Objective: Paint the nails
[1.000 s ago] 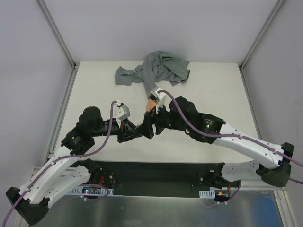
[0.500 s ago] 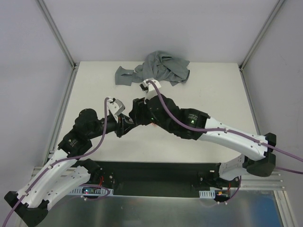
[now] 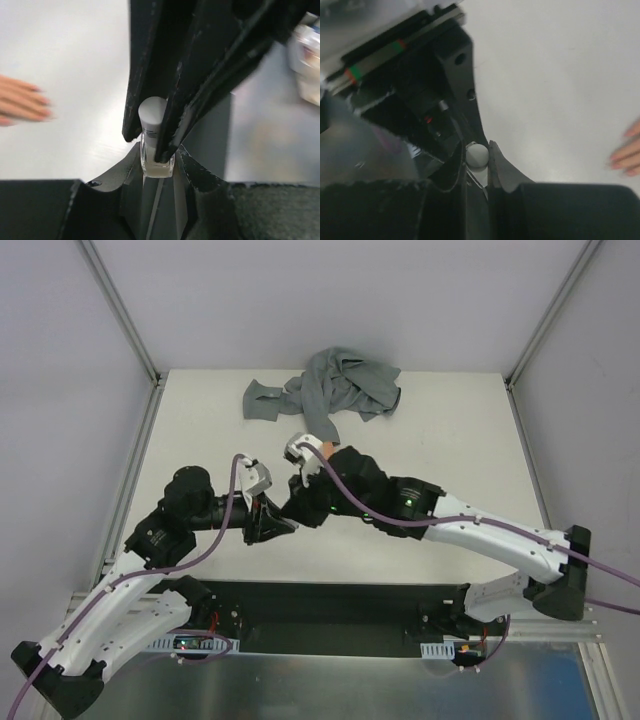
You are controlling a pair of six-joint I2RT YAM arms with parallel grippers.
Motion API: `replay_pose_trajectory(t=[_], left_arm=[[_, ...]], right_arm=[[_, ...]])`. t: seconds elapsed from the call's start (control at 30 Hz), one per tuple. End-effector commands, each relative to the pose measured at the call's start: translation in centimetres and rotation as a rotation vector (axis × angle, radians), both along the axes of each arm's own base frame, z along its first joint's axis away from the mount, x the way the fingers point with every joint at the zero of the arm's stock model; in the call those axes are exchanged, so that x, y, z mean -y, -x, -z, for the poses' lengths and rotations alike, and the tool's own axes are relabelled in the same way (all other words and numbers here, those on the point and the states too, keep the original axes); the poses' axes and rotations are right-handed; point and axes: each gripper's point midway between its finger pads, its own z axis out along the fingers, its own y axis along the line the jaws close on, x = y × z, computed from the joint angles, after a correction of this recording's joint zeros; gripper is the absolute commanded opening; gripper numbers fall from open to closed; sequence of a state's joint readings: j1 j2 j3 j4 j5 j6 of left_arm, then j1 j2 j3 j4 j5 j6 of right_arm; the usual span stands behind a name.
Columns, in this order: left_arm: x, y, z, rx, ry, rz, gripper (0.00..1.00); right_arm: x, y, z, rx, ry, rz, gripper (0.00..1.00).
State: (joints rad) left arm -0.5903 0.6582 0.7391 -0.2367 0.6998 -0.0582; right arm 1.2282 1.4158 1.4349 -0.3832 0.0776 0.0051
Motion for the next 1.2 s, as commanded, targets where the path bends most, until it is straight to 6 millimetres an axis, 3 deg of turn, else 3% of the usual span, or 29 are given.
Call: replay_pose_trajectory(t=[0.0,0.13,0.4,0.47,0.5,0.6,0.63,0.67,0.7,0.73,0.8,0.83,0.9,1.17], left_arm=[[0.4,9.4,-5.4,0.099,0.185,0.595,0.00],[0.0,10.4,-5.7,0.124,0.203,0.649,0.00],[0.9,7.2,-5.7,0.130,0.163,0.455,0.00],[1.0,6.4,-5.7,0.138,0.153,0.405,0.00],[1.1,5.3,-5.6,0.147,0.139,0.338,0.00],[0.8,3.2,-5.2,0.164,0.111,0.205,0.00],[0.7,2.8,-4.9,0.166,0.103,0.177,0.00],[0.5,2.4,-5.0,0.181,0.100,0.143,0.00],[0.3,1.9,-4.7,0.186,0.091,0.112,0.00],[0.0,1.0,-4.5,0.198,0.078,0.059,0.00],[-0.3,0.6,-4.5,0.212,0.074,0.020,0.00],[-0.5,0.1,-4.4,0.219,0.069,-0.011,0.00],[-0.7,-0.1,-4.3,0.220,0.060,-0.028,0.00],[-1.0,-1.7,-3.5,0.186,0.023,-0.109,0.00]], right_arm=[[-0.5,9.8,-5.7,-0.039,-0.436,-0.746,0.00],[0.3,9.4,-5.1,-0.079,-0.432,-0.769,0.00],[0.3,8.0,-5.5,-0.057,-0.425,-0.658,0.03],[0.1,6.9,-5.6,-0.070,-0.407,-0.559,0.26],[0.3,6.4,-5.8,-0.062,-0.400,-0.510,0.49],[0.5,3.8,-5.9,-0.010,-0.347,-0.263,0.68],[1.0,2.6,-5.7,0.005,-0.317,-0.128,0.71],[1.3,2.1,-5.7,0.011,-0.301,-0.073,0.72],[1.6,1.5,-6.9,0.032,-0.308,-0.013,0.74],[2.6,0.6,-6.1,0.030,-0.255,0.100,0.75],[3.7,-0.2,-6.7,0.023,-0.243,0.216,0.75],[4.8,-1.0,-6.1,0.009,-0.218,0.306,0.75],[5.4,-1.7,-6.0,0.023,-0.218,0.373,0.75],[3.5,-1.8,-6.8,0.094,-0.205,0.399,0.68]])
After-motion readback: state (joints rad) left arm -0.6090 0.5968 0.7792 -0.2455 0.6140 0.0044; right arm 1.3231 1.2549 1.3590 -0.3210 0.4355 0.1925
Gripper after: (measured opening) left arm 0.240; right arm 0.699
